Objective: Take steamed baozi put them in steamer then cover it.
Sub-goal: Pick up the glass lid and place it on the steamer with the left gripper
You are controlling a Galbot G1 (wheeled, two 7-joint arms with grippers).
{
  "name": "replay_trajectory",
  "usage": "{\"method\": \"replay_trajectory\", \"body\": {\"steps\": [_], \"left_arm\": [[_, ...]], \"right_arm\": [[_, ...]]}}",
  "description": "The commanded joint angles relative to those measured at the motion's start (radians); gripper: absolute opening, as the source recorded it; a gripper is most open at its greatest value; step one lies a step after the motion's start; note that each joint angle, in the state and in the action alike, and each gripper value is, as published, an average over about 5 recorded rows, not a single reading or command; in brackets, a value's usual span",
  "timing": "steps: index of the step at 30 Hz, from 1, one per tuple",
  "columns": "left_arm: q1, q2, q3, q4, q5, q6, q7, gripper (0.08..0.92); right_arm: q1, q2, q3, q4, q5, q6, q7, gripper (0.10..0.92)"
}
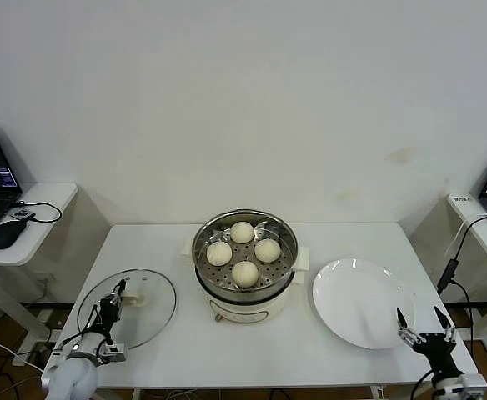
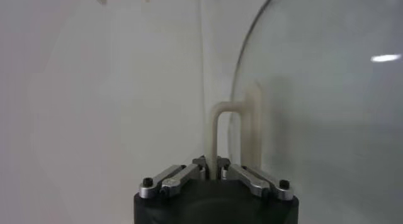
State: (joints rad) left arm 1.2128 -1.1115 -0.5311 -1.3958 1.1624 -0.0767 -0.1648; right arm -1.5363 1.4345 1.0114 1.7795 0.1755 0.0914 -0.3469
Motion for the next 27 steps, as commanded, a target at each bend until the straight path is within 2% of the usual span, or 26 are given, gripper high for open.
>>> {"method": "replay_trajectory", "body": {"steps": [1,6,14,21,27], "left_arm": [[0.073,0.033,-0.03,-0.196,-0.062,0.04,0.009,0.156],[0.09,0.079,-0.06,-0.317,-0.125,0.101,0.07,0.156],[0.038,0.182,-0.053,-0.466,-0.251,0.238,0.183,0.156],[-0.028,0.239,0.051,-0.554,-0.366,0.354,0.242,0.156],[-0.136,0.248,0.24,-0.585,-0.335,0.428,0.268,0.156]], "right_arm": [[-0.005,0.005,-0.022,0.006,-0.013,0.003,-0.005,0.823],[-0.013,0.008,-0.033,0.024,-0.016,0.003,-0.007,0.823],[-0.026,0.012,-0.049,0.038,-0.027,0.013,-0.007,0.823],[-0.035,0.015,-0.094,0.036,-0.077,0.032,0.011,0.823],[-0.038,0.045,-0.123,0.042,-0.152,0.044,0.037,0.823]]}}
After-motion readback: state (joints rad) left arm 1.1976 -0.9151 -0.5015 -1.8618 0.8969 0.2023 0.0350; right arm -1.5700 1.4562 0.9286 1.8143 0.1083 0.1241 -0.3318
